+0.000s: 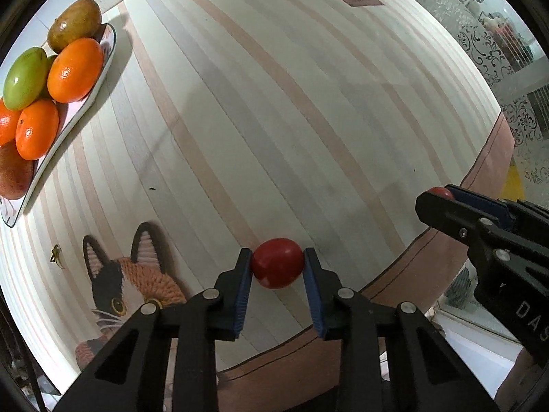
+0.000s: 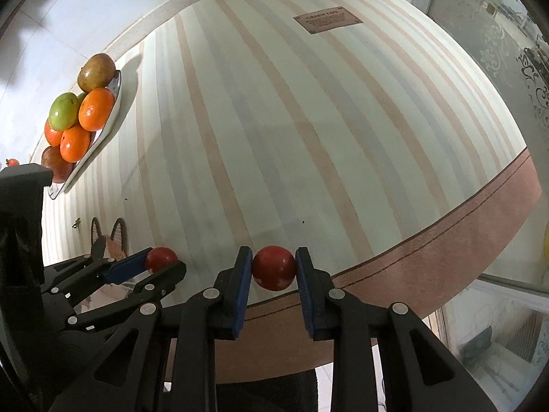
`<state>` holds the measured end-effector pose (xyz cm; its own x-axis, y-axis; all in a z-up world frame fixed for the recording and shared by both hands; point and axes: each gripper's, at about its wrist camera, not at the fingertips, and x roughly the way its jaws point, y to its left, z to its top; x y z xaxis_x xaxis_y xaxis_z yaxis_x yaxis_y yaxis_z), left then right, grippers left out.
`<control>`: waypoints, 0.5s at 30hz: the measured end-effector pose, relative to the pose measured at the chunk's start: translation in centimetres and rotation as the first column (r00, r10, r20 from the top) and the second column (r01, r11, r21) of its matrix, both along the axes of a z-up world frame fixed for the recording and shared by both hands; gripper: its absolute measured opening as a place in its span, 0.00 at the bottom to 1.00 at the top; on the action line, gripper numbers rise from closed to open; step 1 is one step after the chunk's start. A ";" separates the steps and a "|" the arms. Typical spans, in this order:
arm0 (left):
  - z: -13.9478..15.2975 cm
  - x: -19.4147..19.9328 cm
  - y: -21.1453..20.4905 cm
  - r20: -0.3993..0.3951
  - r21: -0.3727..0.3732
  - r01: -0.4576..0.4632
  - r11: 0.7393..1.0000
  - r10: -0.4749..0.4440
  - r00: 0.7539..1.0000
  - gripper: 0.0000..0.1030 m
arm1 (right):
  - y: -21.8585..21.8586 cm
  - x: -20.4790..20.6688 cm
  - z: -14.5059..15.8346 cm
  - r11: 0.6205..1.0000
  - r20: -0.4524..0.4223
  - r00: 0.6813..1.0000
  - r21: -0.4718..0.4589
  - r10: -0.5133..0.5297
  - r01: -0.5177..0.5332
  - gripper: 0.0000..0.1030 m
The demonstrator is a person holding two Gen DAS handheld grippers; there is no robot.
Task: Organize fruits
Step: 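Lower both cherry tomatoes onto the floral plate and open both tools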
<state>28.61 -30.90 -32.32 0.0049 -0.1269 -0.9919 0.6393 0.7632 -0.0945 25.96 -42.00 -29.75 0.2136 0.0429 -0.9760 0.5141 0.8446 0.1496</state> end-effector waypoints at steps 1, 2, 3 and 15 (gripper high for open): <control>0.2 -0.1 0.1 0.005 -0.006 -0.004 1.000 0.004 1.000 0.26 | 0.0 0.0 0.1 1.000 0.003 1.000 0.000 0.000 0.000 0.27; 0.5 0.3 0.8 0.006 -0.010 -0.007 1.000 0.007 1.000 0.26 | 0.1 0.1 0.2 1.000 0.007 1.000 0.000 -0.001 0.001 0.27; 0.9 0.9 1.3 0.006 -0.015 -0.014 1.000 0.014 1.000 0.26 | 0.2 0.2 0.3 1.000 0.011 1.000 0.000 0.001 -0.001 0.27; 5.8 6.3 11.0 -0.031 -0.138 -0.281 0.950 0.280 0.960 0.26 | 3.0 5.6 3.1 0.994 0.115 0.989 0.042 0.095 -0.100 0.27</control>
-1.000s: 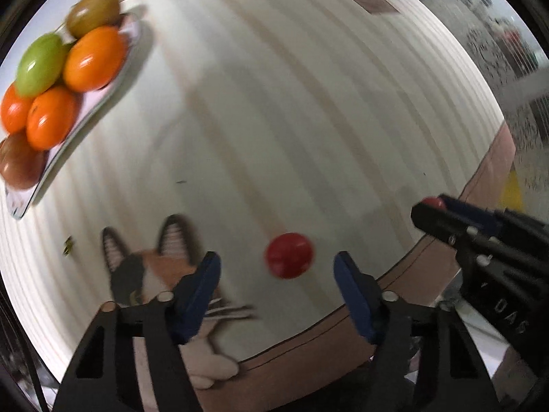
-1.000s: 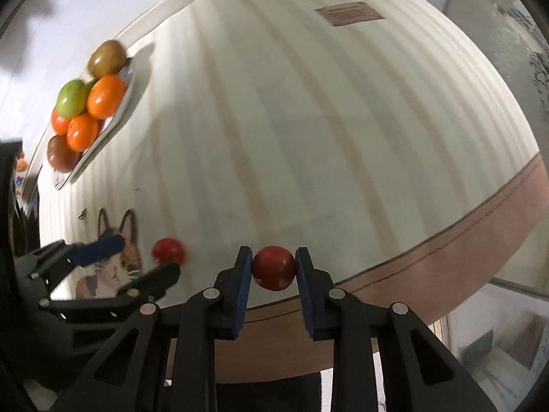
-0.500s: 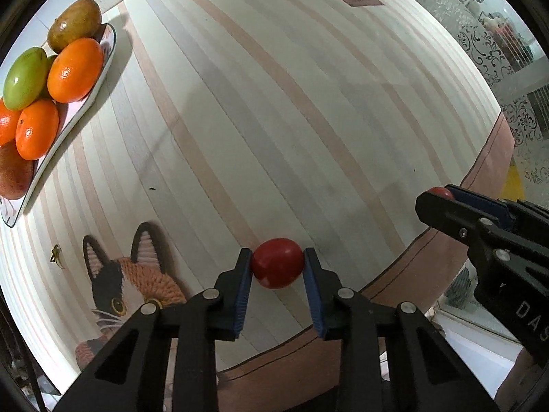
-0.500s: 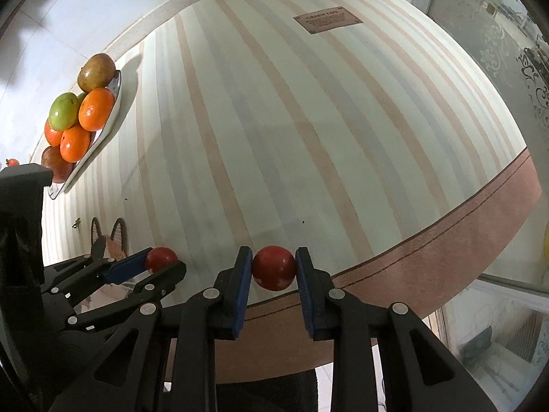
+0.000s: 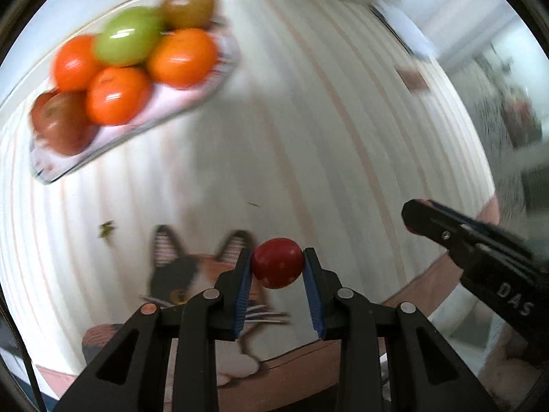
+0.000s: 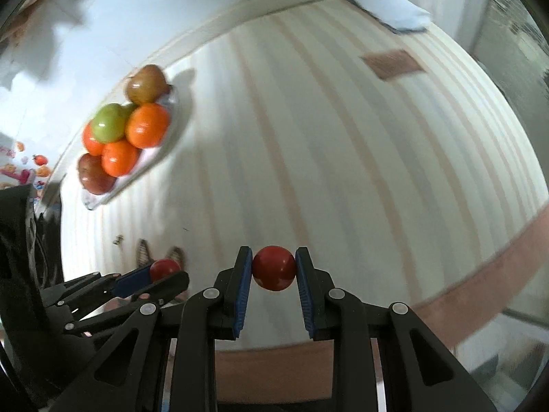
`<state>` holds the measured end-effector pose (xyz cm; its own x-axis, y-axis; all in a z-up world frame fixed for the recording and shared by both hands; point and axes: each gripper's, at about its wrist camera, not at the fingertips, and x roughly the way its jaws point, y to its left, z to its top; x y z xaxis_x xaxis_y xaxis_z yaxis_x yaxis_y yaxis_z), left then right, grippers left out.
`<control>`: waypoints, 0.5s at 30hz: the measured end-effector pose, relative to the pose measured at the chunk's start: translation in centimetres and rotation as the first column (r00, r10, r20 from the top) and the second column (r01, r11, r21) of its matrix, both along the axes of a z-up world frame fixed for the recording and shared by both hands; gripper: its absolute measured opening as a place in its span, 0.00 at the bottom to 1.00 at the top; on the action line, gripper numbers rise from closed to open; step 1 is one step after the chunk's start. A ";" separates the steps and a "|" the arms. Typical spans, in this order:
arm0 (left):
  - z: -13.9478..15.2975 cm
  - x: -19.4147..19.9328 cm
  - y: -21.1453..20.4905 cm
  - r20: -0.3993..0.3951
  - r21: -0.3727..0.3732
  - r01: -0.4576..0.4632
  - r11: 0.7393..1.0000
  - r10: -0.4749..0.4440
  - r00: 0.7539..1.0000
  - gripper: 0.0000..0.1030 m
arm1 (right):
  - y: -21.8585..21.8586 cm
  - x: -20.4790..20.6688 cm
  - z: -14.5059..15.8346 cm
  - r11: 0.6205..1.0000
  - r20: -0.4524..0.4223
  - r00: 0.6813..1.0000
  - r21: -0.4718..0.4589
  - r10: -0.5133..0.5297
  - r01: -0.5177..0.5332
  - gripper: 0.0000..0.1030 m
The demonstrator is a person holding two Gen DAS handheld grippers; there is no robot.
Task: Organize fruits
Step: 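Lower both cherry tomatoes onto the floral plate and open both tools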
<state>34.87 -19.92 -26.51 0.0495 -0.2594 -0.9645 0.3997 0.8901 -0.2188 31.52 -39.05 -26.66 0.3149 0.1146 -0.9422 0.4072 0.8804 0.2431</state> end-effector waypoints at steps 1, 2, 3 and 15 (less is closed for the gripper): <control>0.7 0.7 1.4 0.004 -0.013 -0.037 0.999 0.037 0.999 0.26 | 0.6 0.8 0.2 1.000 0.014 1.000 0.011 0.014 -0.014 0.27; 1.4 1.4 2.7 0.006 -0.025 -0.069 0.997 0.070 0.998 0.26 | 1.3 1.7 0.3 0.999 0.026 0.999 0.021 0.031 -0.032 0.27; 1.9 1.7 3.5 0.005 -0.038 -0.093 0.995 0.094 0.996 0.26 | 1.9 2.6 0.4 0.998 0.034 0.998 0.028 0.047 -0.048 0.27; 4.7 9.0 17.1 0.070 -0.094 -0.382 0.919 0.389 0.919 0.26 | 10.9 13.8 -1.2 0.975 0.131 0.969 0.046 0.208 -0.216 0.27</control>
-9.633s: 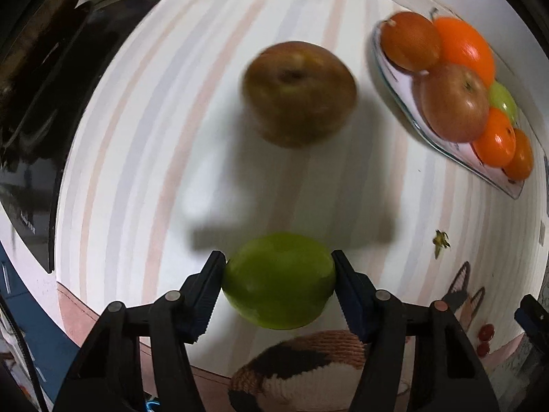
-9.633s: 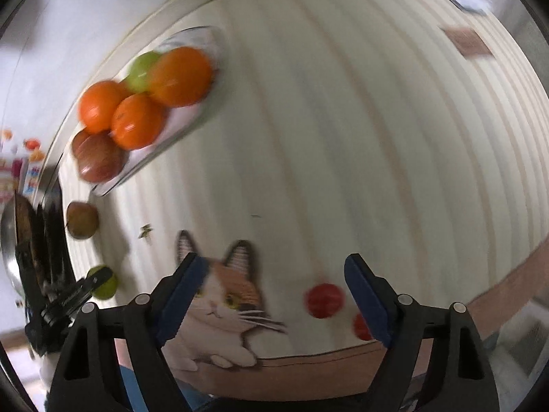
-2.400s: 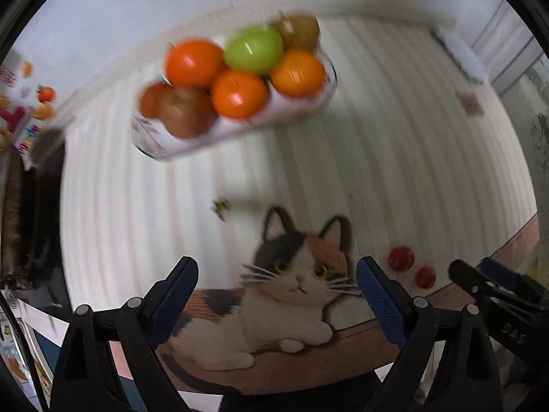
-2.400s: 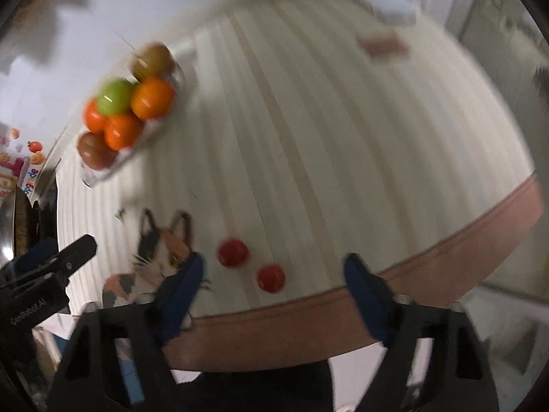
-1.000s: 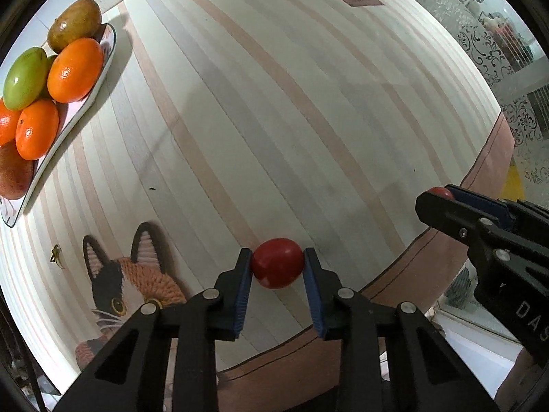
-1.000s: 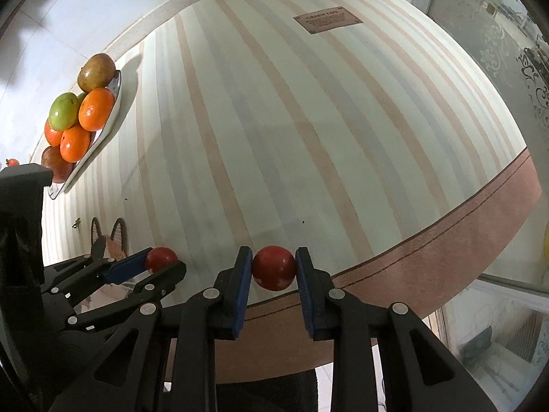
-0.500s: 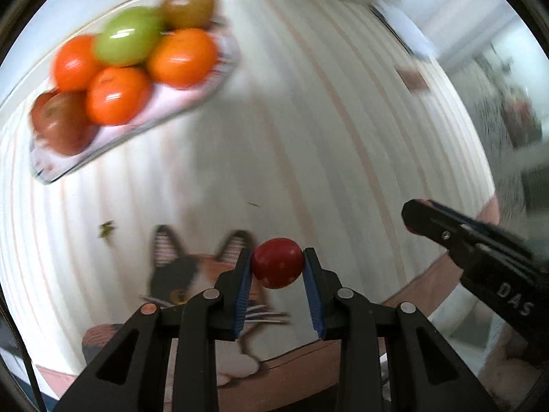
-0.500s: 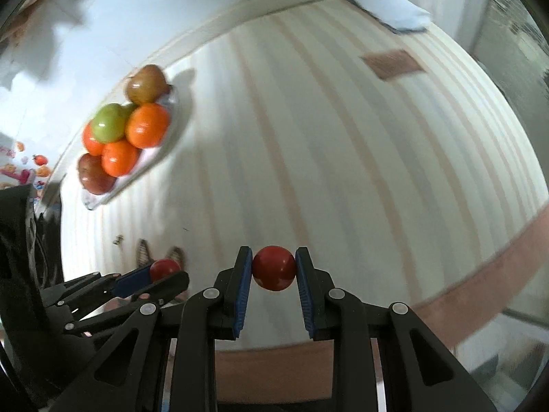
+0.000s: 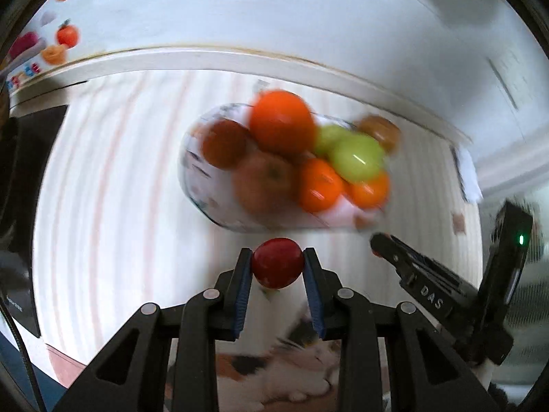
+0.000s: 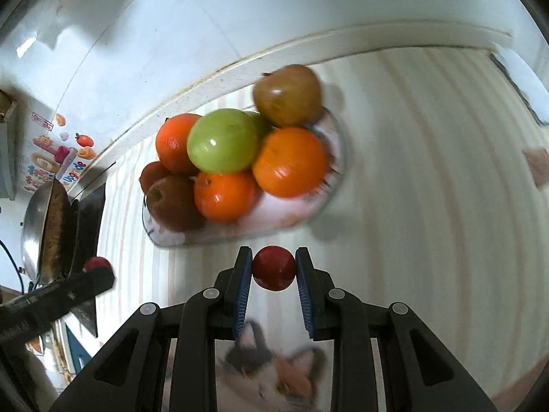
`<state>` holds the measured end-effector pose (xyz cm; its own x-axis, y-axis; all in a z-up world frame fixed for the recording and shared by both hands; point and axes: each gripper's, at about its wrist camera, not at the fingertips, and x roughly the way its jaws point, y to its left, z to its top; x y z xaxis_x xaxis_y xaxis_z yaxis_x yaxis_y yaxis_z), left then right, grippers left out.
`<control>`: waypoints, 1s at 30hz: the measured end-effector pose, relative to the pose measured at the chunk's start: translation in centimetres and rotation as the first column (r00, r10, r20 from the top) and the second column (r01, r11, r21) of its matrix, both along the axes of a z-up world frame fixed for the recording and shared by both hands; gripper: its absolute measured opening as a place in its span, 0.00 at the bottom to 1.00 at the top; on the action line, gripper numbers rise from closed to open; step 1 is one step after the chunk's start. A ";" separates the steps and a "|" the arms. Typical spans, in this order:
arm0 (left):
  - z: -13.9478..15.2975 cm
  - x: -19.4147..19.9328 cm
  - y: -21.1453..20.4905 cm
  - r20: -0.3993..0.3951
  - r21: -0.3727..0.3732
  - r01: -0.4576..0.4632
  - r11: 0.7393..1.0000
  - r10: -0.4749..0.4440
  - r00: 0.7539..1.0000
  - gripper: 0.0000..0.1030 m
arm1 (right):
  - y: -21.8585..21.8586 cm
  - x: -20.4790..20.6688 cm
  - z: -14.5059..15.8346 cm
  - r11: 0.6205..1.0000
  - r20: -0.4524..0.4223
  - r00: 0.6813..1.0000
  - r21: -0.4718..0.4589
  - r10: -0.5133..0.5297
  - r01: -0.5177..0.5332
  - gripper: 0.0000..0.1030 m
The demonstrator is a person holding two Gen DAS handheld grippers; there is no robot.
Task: Organize fruits
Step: 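Lower both cherry tomatoes onto the floral plate and open both tools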
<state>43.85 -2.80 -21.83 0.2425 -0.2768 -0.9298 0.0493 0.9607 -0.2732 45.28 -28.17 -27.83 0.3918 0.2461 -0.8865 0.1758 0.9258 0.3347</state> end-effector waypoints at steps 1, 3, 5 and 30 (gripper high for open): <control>-0.5 0.7 0.4 -0.001 0.000 -0.013 1.000 0.013 1.000 0.26 | 0.5 0.8 -0.5 1.000 -0.003 1.000 -0.008 0.004 -0.004 0.27; -1.6 2.3 1.4 -0.016 0.000 -0.036 0.999 0.036 0.999 0.26 | 1.3 2.1 -1.4 1.000 -0.008 1.000 -0.021 0.011 -0.011 0.27; -2.9 3.9 2.0 -0.036 -0.003 -0.047 0.999 0.047 0.998 0.26 | 2.0 3.2 -2.3 0.999 -0.017 1.000 -0.031 0.017 -0.018 0.27; -7.7 7.7 2.8 -0.140 -0.028 -0.096 0.995 0.091 0.986 0.27 | 9.6 4.7 -3.7 0.985 0.021 0.985 -0.014 0.174 -0.174 0.28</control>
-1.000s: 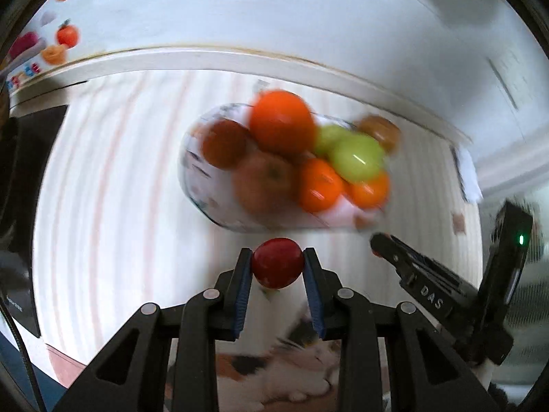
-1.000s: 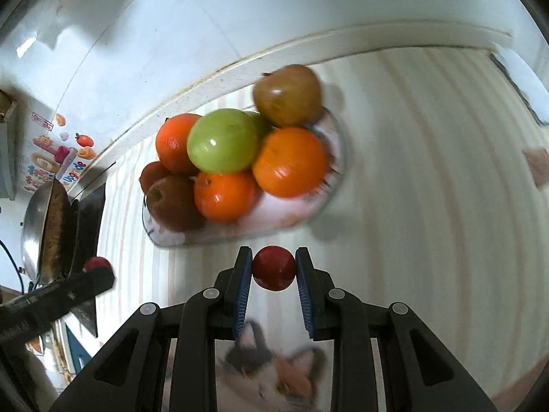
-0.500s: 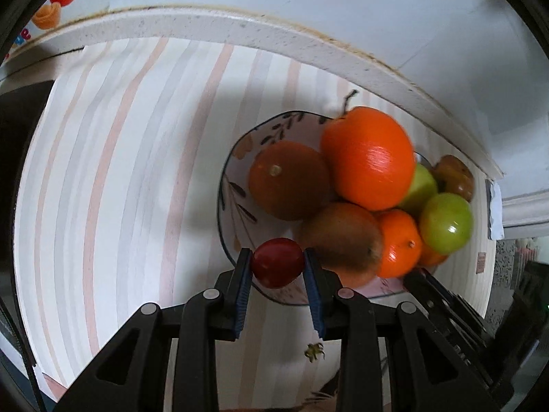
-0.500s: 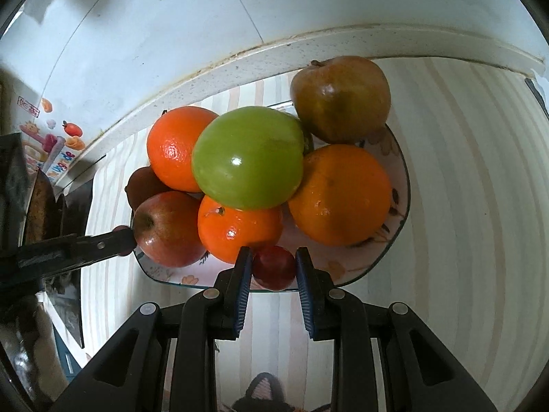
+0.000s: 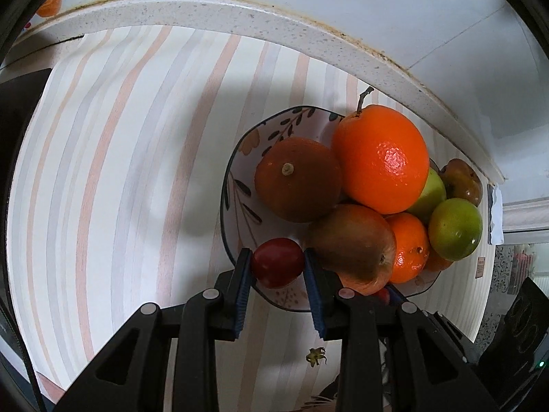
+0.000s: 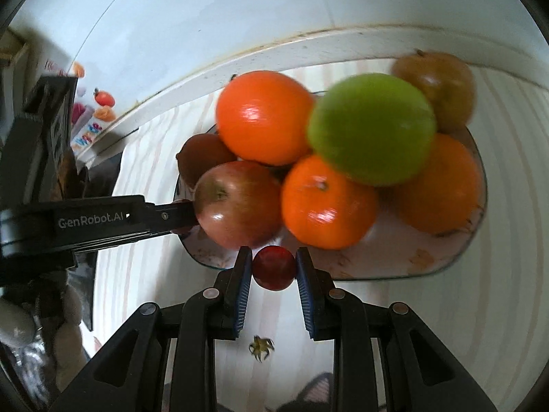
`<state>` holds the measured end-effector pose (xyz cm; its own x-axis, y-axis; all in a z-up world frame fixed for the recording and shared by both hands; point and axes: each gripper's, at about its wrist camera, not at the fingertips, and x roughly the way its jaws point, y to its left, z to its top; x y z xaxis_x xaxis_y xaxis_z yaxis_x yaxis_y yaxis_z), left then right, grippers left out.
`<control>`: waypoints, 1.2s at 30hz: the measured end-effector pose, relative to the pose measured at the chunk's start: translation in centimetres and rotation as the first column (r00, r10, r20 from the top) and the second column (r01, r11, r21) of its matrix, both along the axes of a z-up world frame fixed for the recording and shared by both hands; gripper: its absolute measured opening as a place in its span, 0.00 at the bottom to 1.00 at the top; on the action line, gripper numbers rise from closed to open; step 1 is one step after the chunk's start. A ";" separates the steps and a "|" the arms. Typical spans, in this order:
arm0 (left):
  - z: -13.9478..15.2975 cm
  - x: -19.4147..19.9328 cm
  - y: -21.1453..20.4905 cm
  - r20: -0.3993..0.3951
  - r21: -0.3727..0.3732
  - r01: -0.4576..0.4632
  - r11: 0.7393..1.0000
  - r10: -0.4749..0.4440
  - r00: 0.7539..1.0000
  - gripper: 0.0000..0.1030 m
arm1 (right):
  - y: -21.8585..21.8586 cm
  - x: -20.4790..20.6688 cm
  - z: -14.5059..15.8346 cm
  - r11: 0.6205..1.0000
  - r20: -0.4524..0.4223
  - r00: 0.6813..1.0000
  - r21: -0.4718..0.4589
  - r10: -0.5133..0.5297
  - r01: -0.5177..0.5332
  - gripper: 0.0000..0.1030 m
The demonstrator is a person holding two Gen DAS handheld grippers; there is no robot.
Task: Organize fruits
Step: 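Lower both cherry tomatoes onto the floral plate and open both tools, then lift both open tools away from the plate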
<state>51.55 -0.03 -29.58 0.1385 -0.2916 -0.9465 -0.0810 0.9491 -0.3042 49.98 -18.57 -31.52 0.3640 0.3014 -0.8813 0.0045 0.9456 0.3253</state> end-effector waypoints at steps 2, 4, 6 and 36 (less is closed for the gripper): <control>0.2 -0.1 -0.1 -0.002 0.022 -0.008 1.000 0.008 1.000 0.29 | 0.3 0.2 0.0 1.000 0.001 1.000 -0.008 0.000 0.000 0.28; 0.5 -0.2 -0.3 0.006 0.047 -0.012 0.999 0.011 1.000 0.32 | 0.4 0.1 0.0 1.000 -0.005 1.000 -0.014 -0.001 0.001 0.34; 0.9 -0.4 -0.4 0.014 0.073 -0.011 0.997 0.010 1.000 0.38 | 0.2 0.0 0.2 1.000 -0.014 1.000 0.007 -0.009 0.009 0.62; 15.4 -15.1 -4.0 0.330 0.289 -0.054 0.956 -0.047 0.943 0.88 | -5.5 -10.1 15.5 0.961 0.160 0.981 -0.236 -0.107 0.143 0.95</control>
<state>36.48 -4.05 -14.14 0.4579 -0.0100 -0.8890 -0.0275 0.9993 -0.0254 39.91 -24.07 -16.00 0.5134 0.0270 -0.8578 0.0980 0.9911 0.0898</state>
